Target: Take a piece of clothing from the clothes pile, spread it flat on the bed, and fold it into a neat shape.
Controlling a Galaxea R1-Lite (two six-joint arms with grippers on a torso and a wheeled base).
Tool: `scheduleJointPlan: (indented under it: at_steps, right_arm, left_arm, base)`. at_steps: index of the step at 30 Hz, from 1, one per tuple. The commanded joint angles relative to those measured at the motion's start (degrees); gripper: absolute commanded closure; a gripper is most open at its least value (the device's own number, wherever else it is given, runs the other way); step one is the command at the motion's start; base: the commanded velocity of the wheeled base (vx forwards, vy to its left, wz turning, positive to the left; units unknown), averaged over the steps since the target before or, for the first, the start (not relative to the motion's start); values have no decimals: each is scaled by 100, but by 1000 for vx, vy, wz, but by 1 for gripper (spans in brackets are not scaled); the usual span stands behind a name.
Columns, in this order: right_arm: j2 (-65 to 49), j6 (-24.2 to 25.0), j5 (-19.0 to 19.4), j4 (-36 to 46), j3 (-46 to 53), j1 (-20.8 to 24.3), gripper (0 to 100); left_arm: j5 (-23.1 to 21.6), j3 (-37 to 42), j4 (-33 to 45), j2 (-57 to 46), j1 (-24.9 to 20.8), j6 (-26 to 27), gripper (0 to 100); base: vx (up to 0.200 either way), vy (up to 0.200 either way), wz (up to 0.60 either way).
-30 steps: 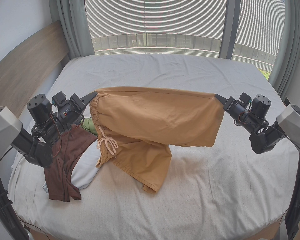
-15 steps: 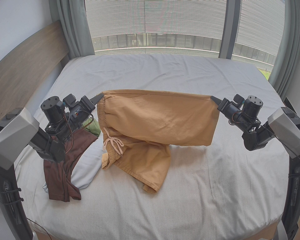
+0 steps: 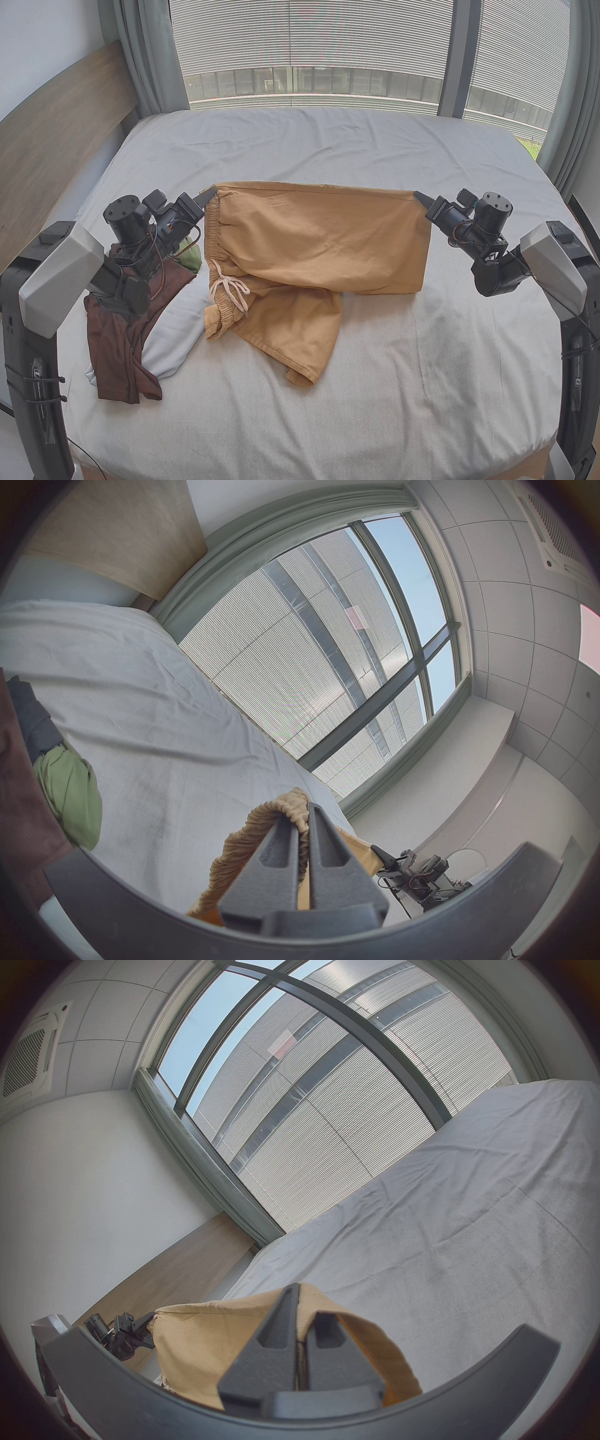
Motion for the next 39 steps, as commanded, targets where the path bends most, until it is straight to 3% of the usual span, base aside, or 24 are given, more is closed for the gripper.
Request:
scheduleJointPlan:
  at_steps: [1,30,31,32,33,39]
  right_arm:
    - [388,1,4,141,-472,1,100]
    - [1337,-8,4,1152,-2661,-8,100]
    - [1399,-8,4,1240,-2782,-8,100]
    - [1434,-8,-5,1284,-2782,-8,100]
    - [1522,1,-14,1336,-2782,-8,0]
    - [1777,-16,-225,1468,-2782,-78,0]
  left_arm:
    - [82,-445,132,381,7,-10,100]
    - [258,-1711,677,979,16,-10,100]
    - [355,-1799,747,1014,7,-10,0]
    - [381,-1851,774,1058,7,-10,0]
    - [390,-1939,809,1119,16,-18,0]
    - [548,-2405,1073,1356,7,-18,0]
  base:
    - [0,0,0]
    - [0,0,0]
    - [0,0,0]
    - [0,0,0]
    - [0,0,0]
    - [0,0,0]
